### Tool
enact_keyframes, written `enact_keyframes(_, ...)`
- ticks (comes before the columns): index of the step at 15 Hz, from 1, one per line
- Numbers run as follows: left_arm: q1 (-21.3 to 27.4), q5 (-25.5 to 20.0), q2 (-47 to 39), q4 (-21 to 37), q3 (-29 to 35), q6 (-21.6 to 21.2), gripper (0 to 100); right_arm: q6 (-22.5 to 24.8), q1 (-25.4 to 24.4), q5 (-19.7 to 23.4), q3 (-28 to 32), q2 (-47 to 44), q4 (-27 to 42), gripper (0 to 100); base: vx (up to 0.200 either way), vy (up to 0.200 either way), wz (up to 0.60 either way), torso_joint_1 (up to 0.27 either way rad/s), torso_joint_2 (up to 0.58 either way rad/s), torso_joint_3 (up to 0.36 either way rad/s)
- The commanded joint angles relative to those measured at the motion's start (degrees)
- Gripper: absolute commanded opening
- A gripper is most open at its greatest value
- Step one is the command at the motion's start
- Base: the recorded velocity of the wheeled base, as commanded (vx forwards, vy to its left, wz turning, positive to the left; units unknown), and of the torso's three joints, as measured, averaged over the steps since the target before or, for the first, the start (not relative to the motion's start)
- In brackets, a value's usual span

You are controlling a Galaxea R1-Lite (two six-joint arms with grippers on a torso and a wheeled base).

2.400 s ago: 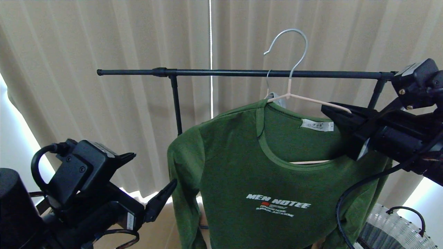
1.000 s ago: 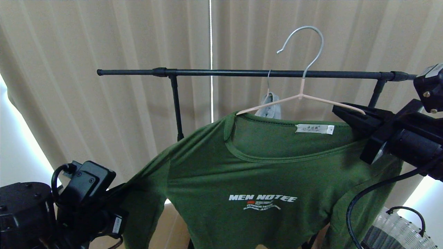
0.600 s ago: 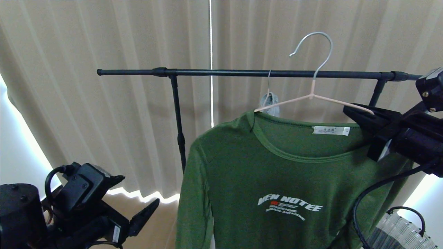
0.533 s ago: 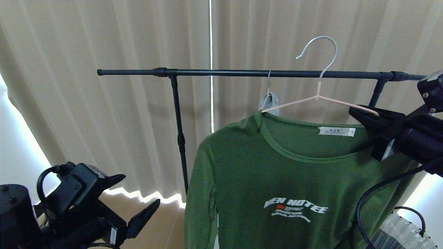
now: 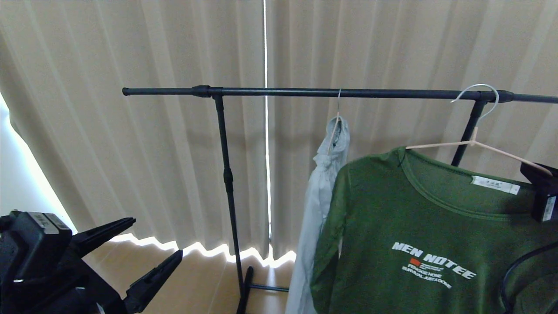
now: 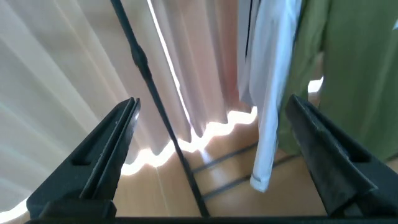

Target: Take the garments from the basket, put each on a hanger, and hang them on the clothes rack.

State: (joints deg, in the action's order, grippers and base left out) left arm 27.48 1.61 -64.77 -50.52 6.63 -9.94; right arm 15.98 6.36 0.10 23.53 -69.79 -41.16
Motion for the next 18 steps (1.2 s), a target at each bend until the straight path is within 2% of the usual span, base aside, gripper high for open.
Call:
enact_keyframes(1, -0.5, 0.1, 1.9, 0.0, -1.0, 0.3, 100, 0.0, 2.7, -1.5, -3.0, 1.0, -0.1, 0, 0.000, 0.000, 0.00, 0.000, 0.00, 0.000)
enact_keyframes(6, -2.0, 0.0, 1.9, 0.1, -1.4, 0.3, 100, -0.1, 7.4, -3.0, -4.8, 1.1, -0.2, 0, 0.000, 0.000, 0.00, 0.000, 0.00, 0.000)
enact_keyframes(11, -2.0, 0.1, 1.9, 0.1, -1.8, -0.1, 100, -0.3, 7.6, -3.0, -10.7, 3.1, -0.2, 0, 0.000, 0.000, 0.00, 0.000, 0.00, 0.000)
enact_keyframes(15, -2.0, 0.0, 1.9, 0.0, -0.9, -0.3, 100, -3.1, 7.6, -2.7, -11.8, 3.0, -0.8, 0, 0.000, 0.000, 0.00, 0.000, 0.00, 0.000)
enact_keyframes(18, -1.7, 0.0, 1.6, 0.1, -0.1, -0.3, 100, -3.0, 7.6, -2.8, -12.2, 5.6, -1.3, 0, 0.000, 0.000, 0.00, 0.000, 0.00, 0.000)
